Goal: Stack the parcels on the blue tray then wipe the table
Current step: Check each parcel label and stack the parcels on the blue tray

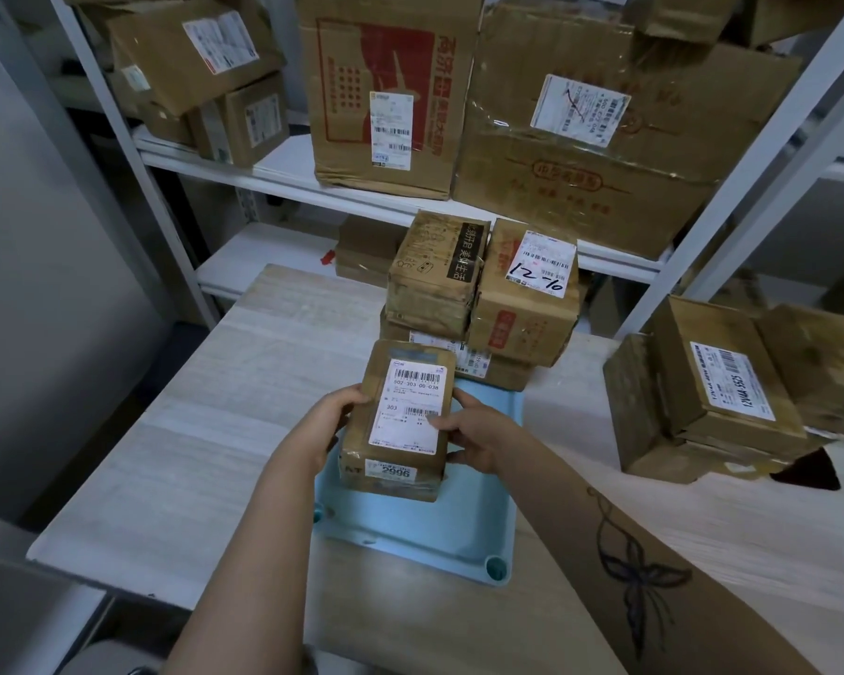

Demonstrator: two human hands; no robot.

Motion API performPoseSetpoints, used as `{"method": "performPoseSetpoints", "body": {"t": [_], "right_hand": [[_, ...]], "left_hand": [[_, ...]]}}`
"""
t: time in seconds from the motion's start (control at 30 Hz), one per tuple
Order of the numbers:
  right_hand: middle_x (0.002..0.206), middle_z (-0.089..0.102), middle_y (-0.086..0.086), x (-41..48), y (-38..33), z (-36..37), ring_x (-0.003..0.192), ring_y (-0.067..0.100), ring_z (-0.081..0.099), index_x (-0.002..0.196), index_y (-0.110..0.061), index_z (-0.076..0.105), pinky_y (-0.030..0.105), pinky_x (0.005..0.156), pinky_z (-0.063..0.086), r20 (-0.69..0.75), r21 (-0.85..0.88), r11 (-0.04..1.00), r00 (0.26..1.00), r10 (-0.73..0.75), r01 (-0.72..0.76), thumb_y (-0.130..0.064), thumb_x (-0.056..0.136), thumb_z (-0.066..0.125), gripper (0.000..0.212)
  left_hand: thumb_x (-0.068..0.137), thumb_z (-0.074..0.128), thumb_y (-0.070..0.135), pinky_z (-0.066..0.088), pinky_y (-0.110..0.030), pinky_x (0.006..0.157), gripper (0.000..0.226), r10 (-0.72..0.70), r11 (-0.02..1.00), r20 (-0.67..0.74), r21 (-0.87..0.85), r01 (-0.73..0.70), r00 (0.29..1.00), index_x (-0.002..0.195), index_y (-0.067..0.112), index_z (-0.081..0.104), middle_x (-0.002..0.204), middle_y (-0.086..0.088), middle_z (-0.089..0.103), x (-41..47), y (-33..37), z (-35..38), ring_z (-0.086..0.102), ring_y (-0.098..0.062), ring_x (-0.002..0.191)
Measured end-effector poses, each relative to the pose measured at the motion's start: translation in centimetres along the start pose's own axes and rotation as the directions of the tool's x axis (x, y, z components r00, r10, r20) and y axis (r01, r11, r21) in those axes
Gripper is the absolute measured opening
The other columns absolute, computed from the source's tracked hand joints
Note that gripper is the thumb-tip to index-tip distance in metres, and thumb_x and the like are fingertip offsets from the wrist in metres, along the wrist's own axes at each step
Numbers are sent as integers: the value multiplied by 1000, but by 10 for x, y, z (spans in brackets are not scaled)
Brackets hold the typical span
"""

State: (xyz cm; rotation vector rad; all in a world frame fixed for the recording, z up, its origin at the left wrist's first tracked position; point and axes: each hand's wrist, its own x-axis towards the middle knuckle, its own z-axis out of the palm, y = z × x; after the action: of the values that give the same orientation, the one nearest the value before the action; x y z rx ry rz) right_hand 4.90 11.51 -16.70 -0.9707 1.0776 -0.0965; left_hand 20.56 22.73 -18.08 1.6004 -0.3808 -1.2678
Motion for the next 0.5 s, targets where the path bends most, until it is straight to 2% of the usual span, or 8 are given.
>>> {"method": "performPoseSetpoints", "body": {"t": [0.03, 0.13, 0.2, 0.33, 0.5], "right_hand": [[128, 60, 12, 3, 2, 1, 118, 32, 54, 143, -29, 37, 49, 100, 42, -8, 7, 1000, 1000, 0, 0, 8, 91, 52, 65], [129, 59, 13, 12, 6, 2, 120, 32, 54, 145, -32, 33, 50, 102, 42, -44, -3, 1000, 999, 14, -14, 12, 91, 48, 72], [128, 59, 12, 16, 7, 3, 115, 29, 55, 146, -34, 31, 52, 104, 40, -61, -10, 1000, 998, 22, -23, 13, 91, 45, 74], [129, 58, 12, 23, 8, 5, 119, 28, 52, 147, -36, 29, 53, 106, 37, -70, -17, 999, 997, 30, -31, 14, 92, 41, 75], [132, 56, 11, 28, 7, 9, 125, 29, 50, 146, -35, 29, 49, 105, 40, -71, -17, 1000, 997, 18, -19, 15, 93, 37, 74]], "left_hand": [[79, 53, 32, 39, -41, 101, 33, 2, 1000, 6, 27, -2, 1000, 109, 30, 67, 116, -2, 66, 2, 0, 1, 56, -25, 113], [87, 54, 18, 50, -25, 74, 21, 20, 999, 37, 40, -21, 999, 103, 28, 61, 98, 2, 69, 6, 0, 5, 63, -17, 92], [92, 50, 8, 54, -21, 62, 22, 26, 999, 36, 34, -27, 999, 103, 25, 60, 95, 1, 69, 10, -2, 5, 65, -13, 81], [93, 48, 4, 53, -39, 85, 33, 25, 998, 17, 60, -26, 1000, 122, 17, 55, 113, -10, 67, 21, -6, 1, 65, -26, 97], [96, 47, 7, 51, -43, 91, 40, 20, 992, -27, 122, -16, 999, 134, 18, 48, 122, -10, 64, 32, -8, -1, 63, -29, 104]]}}
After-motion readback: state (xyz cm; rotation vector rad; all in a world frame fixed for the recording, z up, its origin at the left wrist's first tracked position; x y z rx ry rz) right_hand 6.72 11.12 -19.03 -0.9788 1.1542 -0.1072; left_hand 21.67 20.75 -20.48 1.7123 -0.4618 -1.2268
